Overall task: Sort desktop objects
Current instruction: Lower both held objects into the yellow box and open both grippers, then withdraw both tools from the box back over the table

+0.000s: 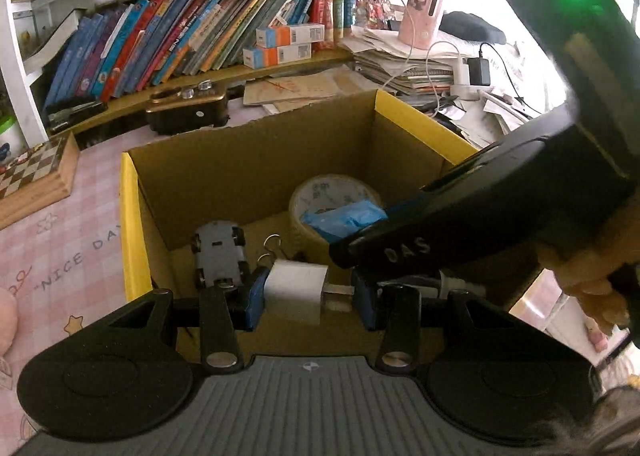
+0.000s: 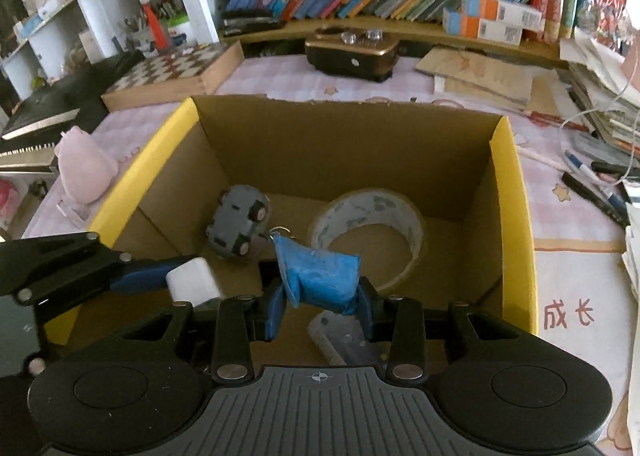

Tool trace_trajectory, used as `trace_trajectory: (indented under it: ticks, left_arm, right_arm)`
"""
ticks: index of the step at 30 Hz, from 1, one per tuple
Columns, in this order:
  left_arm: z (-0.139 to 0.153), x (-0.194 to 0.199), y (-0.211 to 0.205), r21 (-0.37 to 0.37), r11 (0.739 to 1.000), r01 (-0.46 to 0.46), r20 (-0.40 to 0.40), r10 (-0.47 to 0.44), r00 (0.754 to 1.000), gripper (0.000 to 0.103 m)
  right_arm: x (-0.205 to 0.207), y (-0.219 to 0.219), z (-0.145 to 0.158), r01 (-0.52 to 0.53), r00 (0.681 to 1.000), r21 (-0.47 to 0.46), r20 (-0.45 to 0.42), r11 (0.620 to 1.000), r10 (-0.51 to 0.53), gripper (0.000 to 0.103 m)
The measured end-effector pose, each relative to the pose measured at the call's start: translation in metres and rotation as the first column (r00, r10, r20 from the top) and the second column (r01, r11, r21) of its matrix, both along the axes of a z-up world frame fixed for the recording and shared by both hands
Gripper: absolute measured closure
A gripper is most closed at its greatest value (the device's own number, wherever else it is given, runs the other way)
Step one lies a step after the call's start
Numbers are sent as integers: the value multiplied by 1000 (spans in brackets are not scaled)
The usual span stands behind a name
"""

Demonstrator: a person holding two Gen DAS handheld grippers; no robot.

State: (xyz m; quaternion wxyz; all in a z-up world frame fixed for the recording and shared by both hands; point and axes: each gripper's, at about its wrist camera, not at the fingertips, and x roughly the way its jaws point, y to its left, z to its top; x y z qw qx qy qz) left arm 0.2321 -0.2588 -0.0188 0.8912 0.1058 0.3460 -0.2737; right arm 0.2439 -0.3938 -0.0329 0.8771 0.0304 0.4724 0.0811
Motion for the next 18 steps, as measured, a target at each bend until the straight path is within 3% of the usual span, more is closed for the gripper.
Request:
trace_trajectory:
  ticks: [10,12,13,14,15,18]
  left_arm:
    - [3,-2,-2,14,1000,-6,21,5,1000,57]
    - [5,-3,-3,13,1000,-4,28,4,1000,53]
    - [6,-5,-3,12,1000,-7,38,6,999,45]
    - [8,-6,-3,11,1000,-14,52,13,999,27]
    - [11,-8,-3,8,1000,-17,67,16,998,20]
    - [21,-15,-1,-17,1000,-3,94,4,996,19]
  right_arm:
    - [8,0,-2,-6,999,9,-39,1000,6,63]
    - [7,-1,0,0,1000,17,-27,1000,1,52]
    - [6,-2,2,2,1000,20,-19,1000,-2,48]
    - [5,-3,4,4,1000,21,-10,1000,-4,43]
    - [3,-3,6,7,1000,24,-1,1000,-7,43]
    - [-5,-5,15,20,999,37,41,999,-21,42]
